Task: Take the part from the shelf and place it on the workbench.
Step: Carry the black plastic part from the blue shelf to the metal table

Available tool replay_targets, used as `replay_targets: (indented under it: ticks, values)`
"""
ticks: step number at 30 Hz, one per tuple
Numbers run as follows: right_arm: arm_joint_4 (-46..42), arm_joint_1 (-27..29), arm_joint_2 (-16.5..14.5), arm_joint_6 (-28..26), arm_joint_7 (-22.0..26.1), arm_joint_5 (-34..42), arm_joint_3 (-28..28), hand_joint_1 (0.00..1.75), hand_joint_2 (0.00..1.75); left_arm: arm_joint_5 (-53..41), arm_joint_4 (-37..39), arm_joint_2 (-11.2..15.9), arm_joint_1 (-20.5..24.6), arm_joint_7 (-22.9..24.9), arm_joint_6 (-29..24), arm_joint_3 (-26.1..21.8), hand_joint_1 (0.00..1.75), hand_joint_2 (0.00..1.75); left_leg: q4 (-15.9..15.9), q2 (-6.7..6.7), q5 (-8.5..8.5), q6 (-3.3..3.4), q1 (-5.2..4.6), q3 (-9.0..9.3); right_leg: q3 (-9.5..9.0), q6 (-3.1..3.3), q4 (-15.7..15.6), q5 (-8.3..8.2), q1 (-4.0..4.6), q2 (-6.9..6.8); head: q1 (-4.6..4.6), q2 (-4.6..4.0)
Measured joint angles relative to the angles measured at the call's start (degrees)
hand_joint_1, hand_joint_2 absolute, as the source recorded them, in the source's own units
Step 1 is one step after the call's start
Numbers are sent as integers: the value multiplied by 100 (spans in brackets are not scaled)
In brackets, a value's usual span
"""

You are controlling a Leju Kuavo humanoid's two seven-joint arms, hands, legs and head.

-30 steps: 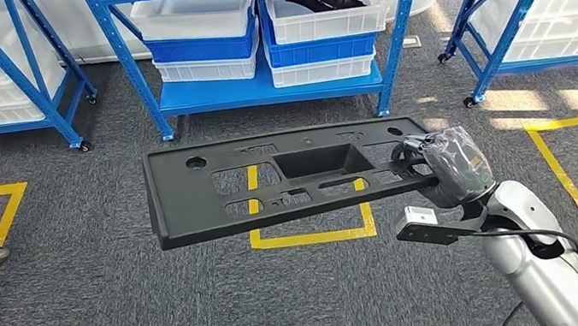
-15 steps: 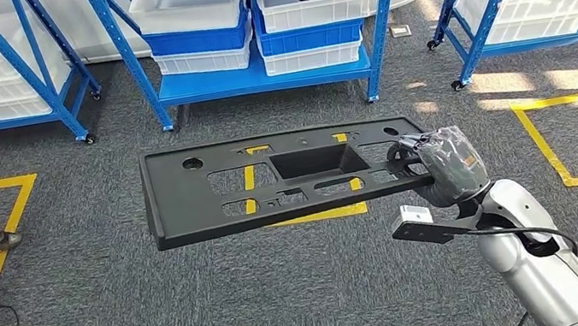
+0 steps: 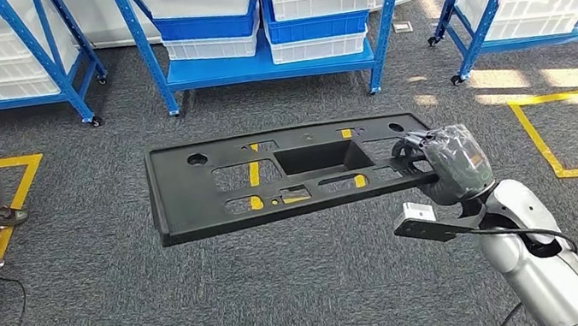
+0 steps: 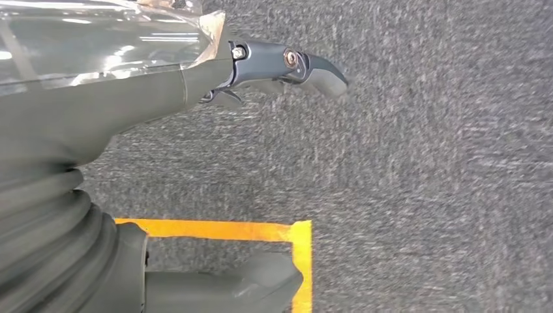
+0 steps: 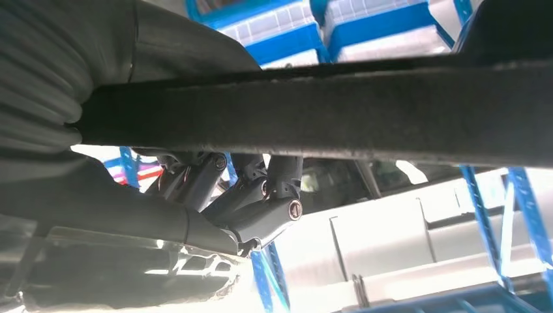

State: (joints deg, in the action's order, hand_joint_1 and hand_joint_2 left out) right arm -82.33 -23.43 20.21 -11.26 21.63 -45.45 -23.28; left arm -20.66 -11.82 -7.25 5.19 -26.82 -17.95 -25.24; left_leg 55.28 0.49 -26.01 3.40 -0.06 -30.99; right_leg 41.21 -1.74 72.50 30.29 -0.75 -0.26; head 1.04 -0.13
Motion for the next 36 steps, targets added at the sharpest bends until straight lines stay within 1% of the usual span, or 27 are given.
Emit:
replay_targets:
  ticks: [1, 2, 3, 4, 5, 8, 11, 13, 14, 16, 17, 18, 19, 20, 22, 23, 24, 25, 26, 27, 29, 31, 32, 33, 34, 35, 36]
  values:
    - [0, 9, 1, -1, -4, 4, 13, 175, 175, -2, 0, -7, -3, -1, -1, 0, 0, 175, 15, 1, 29, -13, 2, -43, -247, -43, -312, -75, -1, -1, 1, 0]
    - [0, 11, 1, -2, -5, 7, 27, 175, 175, -4, 0, -14, -4, -1, -2, 0, 0, 175, 43, 3, 48, -28, 3, -82, -557, -75, -764, -156, -8, -5, -1, 0]
    - [-1, 9, 0, -3, -5, 9, 38, 175, 175, -7, -1, -17, -3, -1, -3, 0, 0, 175, 78, 4, 57, -49, -8, -122, -825, -80, -1170, -221, 4, -4, 0, 0]
    - [-1, 6, 0, -8, -5, 12, 48, 175, 175, -11, -1, -20, -2, -1, -5, 0, 0, 175, 113, 6, 62, -70, -19, -160, -1005, -58, -1471, -269, 6, 1, 4, 0]
    - [-2, 7, -1, -13, -7, 15, 55, 175, 175, -17, -2, -20, -2, -1, -10, 0, 0, 175, 141, 6, 63, -67, -34, -192, -1080, -26, -1612, -281, 3, 8, 9, 0]
    - [-2, 21, -2, -30, -14, 26, 63, 175, 175, -34, -2, -19, -7, 3, -26, 0, 0, 175, 157, 2, 106, -5, -41, -244, -1056, 47, -1632, -330, 3, 24, 19, 0]
    - [-13, 29, -5, -45, -14, 35, 82, 175, 175, -57, -8, -9, -5, 9, -42, 1, 0, 175, 20, 5, 209, 20, -49, -190, -1070, 5, -1733, -419, 4, 37, 24, 0]
    - [-30, 46, 3, -63, -16, 39, 120, 175, 175, -78, -14, -27, -3, 10, -49, 2, 0, 175, -359, 43, 403, 37, -5, -7, -1060, -20, -1764, -430, 28, 29, 32, 0]
    - [-36, 51, 10, -83, -16, 45, 143, 175, 175, -86, -15, -33, -2, 14, -52, 2, 0, 175, -563, 72, 509, 28, 28, 87, -972, -8, -1625, -347, 49, 28, 33, 0]
    - [-37, 64, 29, -134, -16, 52, 180, 175, 175, -91, -15, -38, 0, 25, -62, 1, 0, 175, -770, 136, 627, -25, 96, 147, -590, 10, -914, -34, 24, 35, 27, 0]
    - [-37, 91, 37, -157, -17, 49, 194, 175, 175, -96, -15, -40, -3, 32, -65, 0, 0, 175, -788, 176, 648, -53, 127, 138, -390, -8, -527, 95, -18, 36, 26, 0]
    - [-36, 127, 43, -175, -17, 38, 205, 175, 175, -100, -15, -45, -7, 38, -69, 0, 0, 175, -777, 216, 652, -93, 171, 118, -263, -63, -279, 146, -74, 31, 25, 0]
    - [-36, 165, 48, -191, -18, 24, 211, 175, 175, -106, -15, -50, -13, 45, -72, 0, 0, 175, -749, 258, 646, -141, 220, 96, -241, -148, -237, 114, -137, 19, 21, 0]
    - [-35, 192, 49, -206, -19, 7, 215, 175, 175, -116, -15, -54, -19, 52, -76, 0, 0, 175, -671, 302, 617, -214, 286, 53, -328, -270, -421, 5, -216, -32, 21, 0]
    - [-28, 184, 40, -242, -15, -21, 220, 175, 175, -144, -18, -24, -28, 67, -88, 1, 0, 175, -293, 405, 459, -431, 355, -138, -640, -513, -1059, -245, -383, -358, -54, 0]
    - [-24, 174, 26, -262, -19, -30, 226, 175, 175, -163, -19, -9, -36, 71, -92, 1, 0, 175, -68, 460, 355, -535, 363, -257, -734, -568, -1254, -319, -441, -484, -66, 0]
    - [-20, 182, 15, -290, -19, -38, 239, 175, 175, -175, -20, 10, -44, 77, -98, 2, 0, 175, 135, 521, 265, -611, 364, -348, -742, -549, -1304, -333, -478, -550, -38, 0]
    - [-17, 201, 6, -309, -19, -48, 252, 175, 175, -182, -20, 15, -53, 81, -104, 2, 0, 175, 259, 584, 207, -648, 381, -398, -696, -490, -1261, -319, -498, -498, 5, 0]
    - [-13, 236, 0, -326, -24, -54, 271, 175, 175, -188, -20, 17, -59, 84, -107, 2, 0, 175, 300, 650, 188, -667, 406, -406, -618, -418, -1141, -296, -487, -390, 92, 0]
    - [-11, 262, 2, -338, -23, -61, 288, 175, 175, -188, -20, 19, -58, 87, -111, 2, 0, 175, 354, 643, 127, -679, 457, -404, -573, -354, -1108, -294, -489, -308, 143, 0]
    - [-6, 257, 7, -343, -27, -72, 306, 175, 175, -196, -19, 9, -56, 87, -114, 4, 0, 175, 653, 422, -186, -666, 500, -495, -528, -261, -1083, -319, -450, -156, 168, 0]
    - [-3, 256, -3, -349, -23, -86, 307, 175, 175, -207, -18, 7, -59, 87, -118, 7, 0, 175, 1369, 108, -662, -606, 448, -766, -496, -192, -1088, -346, -402, -33, 189, 0]
    - [-1, 266, -14, -354, -20, -98, 305, 175, 175, -212, -17, 10, -63, 86, -122, 9, 0, 175, 1730, 27, -826, -570, 403, -910, -480, -166, -1088, -356, -370, 35, 197, 0]
    - [0, 281, -25, -359, -15, -116, 303, 175, 175, -211, -17, 15, -65, 86, -126, 9, 0, 175, 1935, -15, -885, -525, 361, -990, -464, -145, -1088, -365, -337, 109, 201, 0]
    - [1, 293, -32, -367, -10, -139, 302, 175, 175, -211, -17, 18, -66, 86, -131, 9, 0, 175, 1934, -42, -838, -467, 321, -973, -452, -128, -1087, -376, -308, 182, 202, 0]
    - [2, 299, -34, -380, -6, -162, 301, 175, 175, -212, -17, 19, -66, 86, -133, 9, 0, 175, 1720, -65, -705, -400, 285, -850, -445, -115, -1087, -386, -289, 247, 201, 0]
    - [2, 301, -38, -408, -4, -183, 301, 175, 175, -213, -17, 19, -63, 86, -134, 9, 0, 175, 1351, -95, -548, -325, 249, -648, -443, -109, -1088, -394, -277, 293, 200, 0]
